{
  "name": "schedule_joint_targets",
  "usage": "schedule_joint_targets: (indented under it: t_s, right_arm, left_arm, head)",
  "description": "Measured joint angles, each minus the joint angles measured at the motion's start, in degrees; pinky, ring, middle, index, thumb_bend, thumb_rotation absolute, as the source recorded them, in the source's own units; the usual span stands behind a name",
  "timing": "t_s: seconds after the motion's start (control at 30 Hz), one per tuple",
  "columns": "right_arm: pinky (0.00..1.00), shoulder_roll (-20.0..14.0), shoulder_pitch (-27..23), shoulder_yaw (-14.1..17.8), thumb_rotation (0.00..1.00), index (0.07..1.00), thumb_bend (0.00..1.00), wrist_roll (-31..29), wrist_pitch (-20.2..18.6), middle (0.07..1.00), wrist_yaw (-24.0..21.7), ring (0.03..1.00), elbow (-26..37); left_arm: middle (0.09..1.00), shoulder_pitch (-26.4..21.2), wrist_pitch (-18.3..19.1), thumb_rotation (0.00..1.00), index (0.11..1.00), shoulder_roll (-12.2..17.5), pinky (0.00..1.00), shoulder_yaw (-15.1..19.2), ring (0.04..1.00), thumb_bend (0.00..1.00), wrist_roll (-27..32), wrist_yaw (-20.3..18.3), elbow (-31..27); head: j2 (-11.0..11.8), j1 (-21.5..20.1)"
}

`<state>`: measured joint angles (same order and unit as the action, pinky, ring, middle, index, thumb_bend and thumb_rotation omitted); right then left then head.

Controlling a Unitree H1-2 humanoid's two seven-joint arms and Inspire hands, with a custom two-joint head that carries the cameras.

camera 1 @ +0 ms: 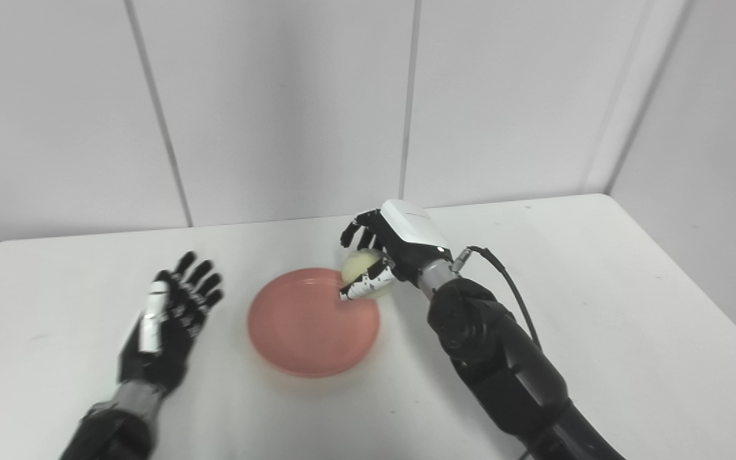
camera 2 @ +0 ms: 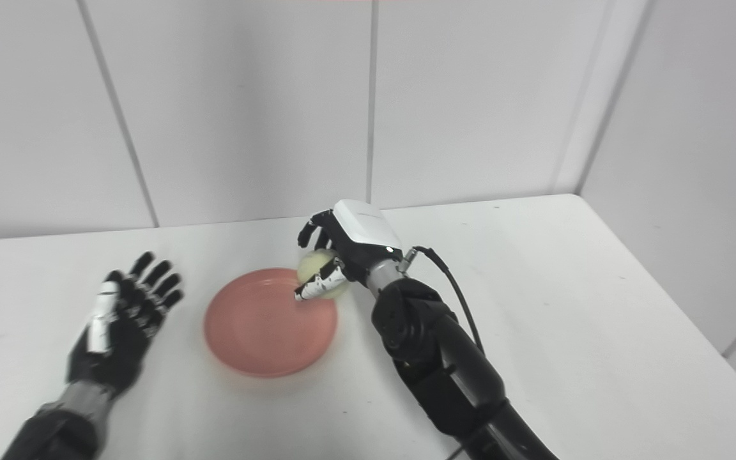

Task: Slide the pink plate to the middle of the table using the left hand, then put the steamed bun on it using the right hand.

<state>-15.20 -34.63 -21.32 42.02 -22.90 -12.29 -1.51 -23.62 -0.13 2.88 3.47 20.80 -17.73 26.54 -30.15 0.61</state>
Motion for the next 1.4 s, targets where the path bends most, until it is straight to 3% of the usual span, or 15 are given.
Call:
schedule_joint_targets:
  t_s: [0.23, 0.3, 0.4, 0.5, 0.87, 0.97, 1.2, 1.27, 1.33, 1.37, 1.4]
  right_arm:
    - [0.24, 1.88, -0.06, -1.25, 0.0, 0.539, 0.52, -0.87, 1.21, 0.415, -0.23, 0.326, -2.26]
    - [0.24, 2.26, -0.1, -1.83, 0.0, 0.5, 0.53, -0.87, 1.32, 0.461, -0.3, 0.325, -2.47]
    - [0.25, 2.85, -0.28, -2.69, 0.0, 0.522, 0.52, -0.91, 1.85, 0.42, -0.34, 0.329, -3.86]
    - [0.22, 3.28, -0.28, -3.58, 0.0, 0.489, 0.53, -0.86, 2.36, 0.472, -0.39, 0.31, -4.34]
    - [0.22, 3.73, -0.29, -4.94, 0.0, 0.487, 0.53, -0.35, 3.36, 0.477, -0.38, 0.308, -8.29]
    - [0.24, 4.09, -0.3, -4.93, 0.0, 0.523, 0.52, -0.51, 3.64, 0.421, -0.14, 0.332, -9.71]
    - [0.23, 4.7, -0.82, -4.82, 0.0, 0.488, 0.53, -1.41, 9.47, 0.476, 3.63, 0.308, -13.7]
    - [0.26, 4.7, -0.93, -4.87, 0.0, 0.521, 0.52, -1.42, 9.7, 0.44, 3.74, 0.368, -13.88]
    - [0.31, 4.71, -0.96, -5.02, 0.0, 0.5, 0.53, -1.04, 9.69, 0.477, 3.7, 0.438, -13.81]
    - [0.39, 4.7, -0.98, -5.15, 0.08, 0.62, 0.6, -0.74, 9.68, 0.593, 3.58, 0.535, -13.7]
    - [0.43, 4.68, -0.98, -5.3, 0.13, 0.682, 0.64, -0.35, 9.65, 0.653, 3.36, 0.586, -13.45]
  left_arm:
    - [0.955, -0.24, 0.0, 1.0, 0.96, -2.04, 0.95, -0.92, 0.944, 0.43, -0.35, 1.47, -0.09]
    - [0.949, -0.27, 0.0, 1.0, 0.955, -2.27, 0.94, -1.1, 0.935, 0.43, -0.95, 1.95, -0.23]
    - [0.94, -0.31, 0.0, 1.0, 0.944, -2.78, 0.92, -1.09, 0.925, 0.43, -1.14, 2.69, -0.28]
    - [0.936, -0.42, 0.0, 1.0, 0.939, -3.12, 0.91, -1.13, 0.921, 0.43, -1.21, 3.29, -0.29]
    - [0.94, 0.03, 1.04, 0.99, 0.941, -3.23, 0.92, -1.88, 0.925, 0.44, -1.82, 3.72, -1.85]
    - [0.943, 0.08, 1.54, 1.0, 0.944, -3.31, 0.92, -1.87, 0.927, 0.43, -1.86, 3.73, -2.08]
    - [0.943, 0.58, 1.74, 1.0, 0.947, -3.59, 0.92, -1.88, 0.928, 0.44, -2.03, 4.47, -2.93]
    - [0.947, 0.59, 1.75, 1.0, 0.951, -3.61, 0.93, -1.95, 0.931, 0.44, -2.03, 4.71, -2.99]
    - [0.946, 0.6, 1.77, 1.0, 0.952, -3.62, 0.93, -2.01, 0.931, 0.44, -2.03, 4.81, -3.06]
    - [0.946, 0.61, 1.8, 1.0, 0.952, -3.62, 0.93, -2.03, 0.93, 0.44, -2.03, 4.83, -3.09]
    - [0.946, 0.62, 1.83, 1.0, 0.952, -3.65, 0.93, -2.03, 0.929, 0.44, -2.03, 4.87, -3.12]
  head:
    - [0.09, 3.26]
    - [0.0, 4.31]
    - [-0.09, 4.58]
    - [-0.35, 4.75]
    - [-1.49, 4.31]
    - [-1.49, 4.31]
    - [-2.02, 4.84]
    - [-2.02, 4.93]
    - [-2.02, 5.02]
    - [-2.02, 5.02]
    - [-2.02, 5.02]
